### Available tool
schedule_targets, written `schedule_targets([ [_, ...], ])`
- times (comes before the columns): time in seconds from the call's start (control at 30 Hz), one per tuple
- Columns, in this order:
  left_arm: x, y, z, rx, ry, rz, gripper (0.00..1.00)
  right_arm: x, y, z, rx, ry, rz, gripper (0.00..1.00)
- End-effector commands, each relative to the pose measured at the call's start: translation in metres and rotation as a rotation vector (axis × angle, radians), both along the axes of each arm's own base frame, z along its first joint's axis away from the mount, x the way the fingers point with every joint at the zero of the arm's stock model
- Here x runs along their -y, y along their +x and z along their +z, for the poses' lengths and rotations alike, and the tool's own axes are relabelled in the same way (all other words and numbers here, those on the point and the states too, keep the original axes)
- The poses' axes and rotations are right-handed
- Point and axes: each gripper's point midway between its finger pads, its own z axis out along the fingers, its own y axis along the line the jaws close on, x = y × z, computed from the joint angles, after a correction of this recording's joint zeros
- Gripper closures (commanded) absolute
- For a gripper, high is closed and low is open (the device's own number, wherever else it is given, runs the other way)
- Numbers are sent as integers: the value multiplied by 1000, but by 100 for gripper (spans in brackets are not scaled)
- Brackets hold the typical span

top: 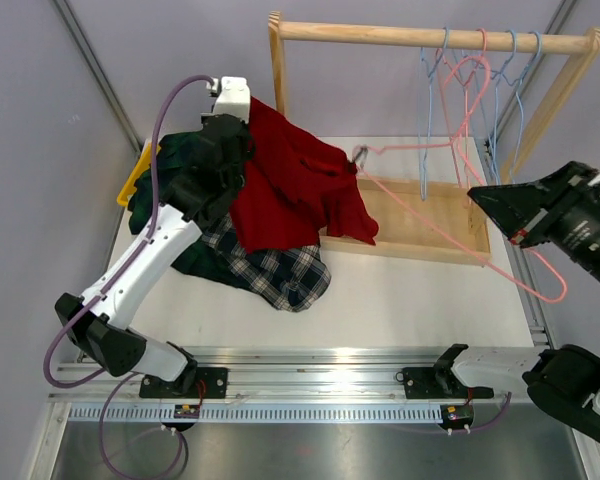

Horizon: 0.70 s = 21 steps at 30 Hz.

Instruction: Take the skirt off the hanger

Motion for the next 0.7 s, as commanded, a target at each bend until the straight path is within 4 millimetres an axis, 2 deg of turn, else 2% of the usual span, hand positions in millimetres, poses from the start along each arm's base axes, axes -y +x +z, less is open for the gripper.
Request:
schedule_targets([
  [0.0,-45,2,1,-9,-17,144,100,9,-23,4,-22,25,38,100],
  [0.03,-65,5,-5,-21,-22,197,100,6,-26,5,-26,38,60,100],
  [0.1,-85,6,-12,-35,-31,241,100,1,-28,4,-36,48,82,100],
  [0.13,-109,7,-14,-36,-43,301,100,-4,-31,3,-47,56,112,100],
  [0.2,-126,11,-21,-48,-96,328,100,-8,-31,3,-57,61,131,100],
  [0.23,-145,15,-28,-65,-114,371,100,-9,-31,3,-56,60,135,100],
  [0.33,-156,22,-28,-72,-107,395,100,-5,-23,4,-35,49,91,100],
  [0.47,-167,23,-15,-44,-96,473,100,-8,-7,2,-16,21,50,100],
  [0.5,-174,20,-1,-14,-92,518,100,-9,1,-4,-25,3,32,100],
  [0.57,-184,22,5,-29,-38,592,100,-14,11,-6,-20,-18,17,100],
  [0.6,-188,19,35,24,-45,614,100,-14,14,-7,-16,-25,7,100],
  [0.63,-189,18,43,-1,34,638,100,-15,18,-4,-1,-26,4,100],
  [0.67,-193,27,39,-31,95,705,100,-19,23,-10,-11,-42,0,100],
])
